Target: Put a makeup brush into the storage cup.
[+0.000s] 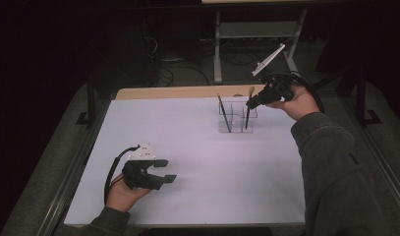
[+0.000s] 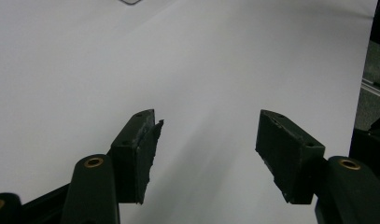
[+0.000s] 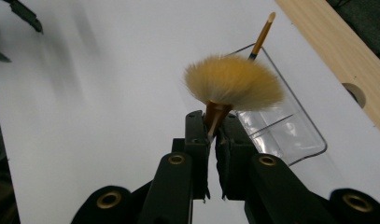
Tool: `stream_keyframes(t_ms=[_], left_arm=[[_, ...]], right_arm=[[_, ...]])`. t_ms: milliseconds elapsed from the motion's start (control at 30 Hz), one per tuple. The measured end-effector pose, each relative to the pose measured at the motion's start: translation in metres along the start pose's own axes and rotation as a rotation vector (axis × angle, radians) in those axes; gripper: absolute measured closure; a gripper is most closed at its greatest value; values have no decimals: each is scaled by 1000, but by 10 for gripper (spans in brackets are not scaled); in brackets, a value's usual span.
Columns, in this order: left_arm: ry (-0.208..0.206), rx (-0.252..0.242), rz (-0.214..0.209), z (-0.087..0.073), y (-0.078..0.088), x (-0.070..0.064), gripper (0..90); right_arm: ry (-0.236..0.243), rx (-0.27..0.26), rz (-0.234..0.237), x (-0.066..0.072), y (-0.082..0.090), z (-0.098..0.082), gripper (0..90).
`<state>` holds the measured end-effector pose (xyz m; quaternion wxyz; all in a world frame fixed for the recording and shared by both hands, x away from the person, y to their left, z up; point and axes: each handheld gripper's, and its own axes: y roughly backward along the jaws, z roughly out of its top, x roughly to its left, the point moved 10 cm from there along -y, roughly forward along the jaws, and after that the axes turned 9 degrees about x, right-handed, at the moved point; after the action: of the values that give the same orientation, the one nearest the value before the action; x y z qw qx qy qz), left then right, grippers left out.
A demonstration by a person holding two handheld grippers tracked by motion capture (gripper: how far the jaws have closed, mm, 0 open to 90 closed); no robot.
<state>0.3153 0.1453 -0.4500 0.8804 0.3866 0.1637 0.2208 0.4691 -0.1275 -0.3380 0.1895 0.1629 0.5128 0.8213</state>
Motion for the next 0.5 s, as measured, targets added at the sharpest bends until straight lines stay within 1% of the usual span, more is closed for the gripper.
stream_keyframes(t_ms=[67, 167, 267, 300, 333, 400, 433, 467, 500], left_arm=[[4, -1, 2, 0, 0, 0, 371], [1, -2, 1, 0, 1, 0, 370], [1, -1, 3, -1, 2, 1, 370], [1, -1, 3, -1, 2, 1, 370], [0, 0, 4, -1, 2, 1, 369], [-3, -7, 9, -1, 2, 2, 369], [-4, -7, 11, -1, 3, 2, 369], [-2, -9, 14, -1, 3, 2, 370], [3, -12, 13, 0, 3, 2, 370]], right_arm=[[-10, -5, 0, -3, 1, 3, 826], [-12, -5, -12, -9, 3, 6, 826], [-17, -12, -15, -13, 5, 9, 826], [-25, -14, -17, -14, 6, 10, 826], [-22, -11, -21, -16, 7, 11, 826], [-29, -15, -22, -17, 8, 14, 826], [-25, -20, -21, -18, 8, 16, 826], [-24, -19, -31, -20, 8, 17, 826], [-28, -24, -26, -19, 8, 19, 827]])
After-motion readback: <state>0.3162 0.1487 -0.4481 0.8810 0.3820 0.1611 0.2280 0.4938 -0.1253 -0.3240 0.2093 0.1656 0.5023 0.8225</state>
